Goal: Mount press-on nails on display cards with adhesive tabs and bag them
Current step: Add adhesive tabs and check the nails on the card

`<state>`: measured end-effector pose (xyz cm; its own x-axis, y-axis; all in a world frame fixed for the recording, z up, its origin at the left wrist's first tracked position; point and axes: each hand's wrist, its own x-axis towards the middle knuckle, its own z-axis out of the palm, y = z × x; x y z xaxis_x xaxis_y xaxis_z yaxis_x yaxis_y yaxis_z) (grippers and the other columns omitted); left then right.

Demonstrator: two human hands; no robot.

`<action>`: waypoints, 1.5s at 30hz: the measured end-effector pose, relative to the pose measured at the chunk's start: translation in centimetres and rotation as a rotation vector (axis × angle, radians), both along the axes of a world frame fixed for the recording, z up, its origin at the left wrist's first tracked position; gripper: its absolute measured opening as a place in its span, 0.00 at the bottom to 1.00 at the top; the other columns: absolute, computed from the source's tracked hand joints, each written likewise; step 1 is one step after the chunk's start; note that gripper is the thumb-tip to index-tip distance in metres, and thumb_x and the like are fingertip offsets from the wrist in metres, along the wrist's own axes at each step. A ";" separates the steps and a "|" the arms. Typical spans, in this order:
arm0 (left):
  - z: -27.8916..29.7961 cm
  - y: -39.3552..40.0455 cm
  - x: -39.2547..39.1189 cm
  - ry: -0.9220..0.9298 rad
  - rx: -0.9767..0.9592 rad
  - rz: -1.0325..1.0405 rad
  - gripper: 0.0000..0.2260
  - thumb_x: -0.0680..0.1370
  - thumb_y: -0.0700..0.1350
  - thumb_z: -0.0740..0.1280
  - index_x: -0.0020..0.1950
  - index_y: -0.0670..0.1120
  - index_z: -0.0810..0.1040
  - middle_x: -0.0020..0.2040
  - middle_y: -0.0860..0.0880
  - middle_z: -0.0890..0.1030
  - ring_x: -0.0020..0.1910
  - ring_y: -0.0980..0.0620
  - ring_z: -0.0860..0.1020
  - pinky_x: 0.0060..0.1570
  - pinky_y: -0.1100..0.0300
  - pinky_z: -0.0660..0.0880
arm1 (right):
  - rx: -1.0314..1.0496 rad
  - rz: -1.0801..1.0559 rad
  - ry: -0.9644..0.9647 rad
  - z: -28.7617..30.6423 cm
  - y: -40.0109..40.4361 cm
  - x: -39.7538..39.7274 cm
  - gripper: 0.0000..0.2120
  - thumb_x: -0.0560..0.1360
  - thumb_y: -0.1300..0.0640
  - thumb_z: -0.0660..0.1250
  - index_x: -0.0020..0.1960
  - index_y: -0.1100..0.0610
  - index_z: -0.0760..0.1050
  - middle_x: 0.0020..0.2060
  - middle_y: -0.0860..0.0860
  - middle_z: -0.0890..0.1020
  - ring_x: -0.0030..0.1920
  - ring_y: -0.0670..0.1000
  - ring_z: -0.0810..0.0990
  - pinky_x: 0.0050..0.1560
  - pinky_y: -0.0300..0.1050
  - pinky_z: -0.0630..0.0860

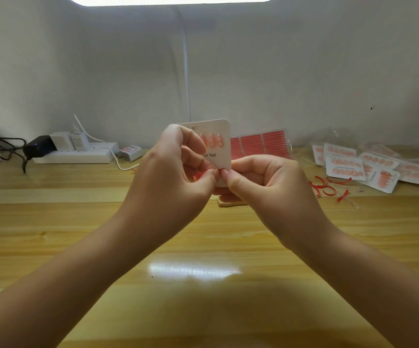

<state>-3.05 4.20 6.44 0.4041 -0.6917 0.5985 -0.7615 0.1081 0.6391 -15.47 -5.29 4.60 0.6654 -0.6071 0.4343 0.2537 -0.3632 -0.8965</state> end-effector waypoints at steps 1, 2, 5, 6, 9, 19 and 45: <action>0.0 0.0 -0.1 0.001 0.002 -0.002 0.15 0.72 0.40 0.74 0.47 0.50 0.69 0.37 0.52 0.82 0.37 0.58 0.81 0.39 0.65 0.78 | -0.006 -0.009 -0.003 0.0 0.0 0.0 0.04 0.75 0.65 0.69 0.47 0.59 0.82 0.38 0.55 0.86 0.40 0.53 0.86 0.43 0.46 0.83; 0.0 0.0 -0.1 0.002 0.004 -0.002 0.15 0.71 0.40 0.74 0.47 0.50 0.69 0.37 0.53 0.82 0.38 0.58 0.81 0.39 0.66 0.78 | -0.012 -0.020 -0.008 -0.1 0.0 0.0 0.04 0.74 0.65 0.69 0.46 0.60 0.82 0.37 0.55 0.86 0.40 0.53 0.86 0.43 0.46 0.83; 0.0 0.0 -0.1 0.022 0.008 0.017 0.16 0.70 0.42 0.76 0.47 0.49 0.69 0.37 0.53 0.82 0.38 0.60 0.82 0.39 0.65 0.78 | -0.034 -0.052 -0.015 -0.1 0.0 0.0 0.04 0.74 0.65 0.70 0.45 0.59 0.82 0.36 0.54 0.86 0.39 0.52 0.86 0.43 0.48 0.83; 0.1 0.1 0.0 0.037 0.008 0.028 0.16 0.69 0.43 0.77 0.46 0.49 0.69 0.36 0.53 0.83 0.38 0.60 0.82 0.40 0.63 0.79 | -0.038 -0.063 -0.017 -0.2 0.0 0.0 0.04 0.73 0.64 0.70 0.45 0.58 0.82 0.36 0.54 0.86 0.39 0.52 0.86 0.43 0.49 0.83; 0.4 0.1 0.2 0.088 0.021 0.041 0.19 0.67 0.45 0.78 0.45 0.49 0.68 0.37 0.52 0.84 0.39 0.60 0.83 0.43 0.57 0.81 | -0.050 -0.098 -0.021 -0.2 0.1 0.0 0.04 0.73 0.63 0.70 0.44 0.55 0.82 0.36 0.53 0.86 0.39 0.52 0.85 0.43 0.50 0.83; 0.9 0.3 1.1 0.014 0.062 0.117 0.17 0.70 0.45 0.76 0.45 0.51 0.66 0.41 0.51 0.81 0.33 0.54 0.82 0.35 0.59 0.80 | 0.001 -0.156 -0.026 -0.3 -0.1 -0.1 0.06 0.75 0.62 0.69 0.44 0.53 0.81 0.37 0.51 0.86 0.39 0.51 0.86 0.42 0.52 0.83; 1.3 -0.2 3.0 0.336 0.027 0.038 0.14 0.76 0.32 0.64 0.51 0.52 0.71 0.40 0.53 0.83 0.40 0.53 0.82 0.46 0.53 0.82 | 0.259 -0.061 -0.087 0.1 -1.0 0.0 0.04 0.77 0.65 0.66 0.48 0.59 0.79 0.40 0.53 0.86 0.41 0.53 0.86 0.39 0.39 0.81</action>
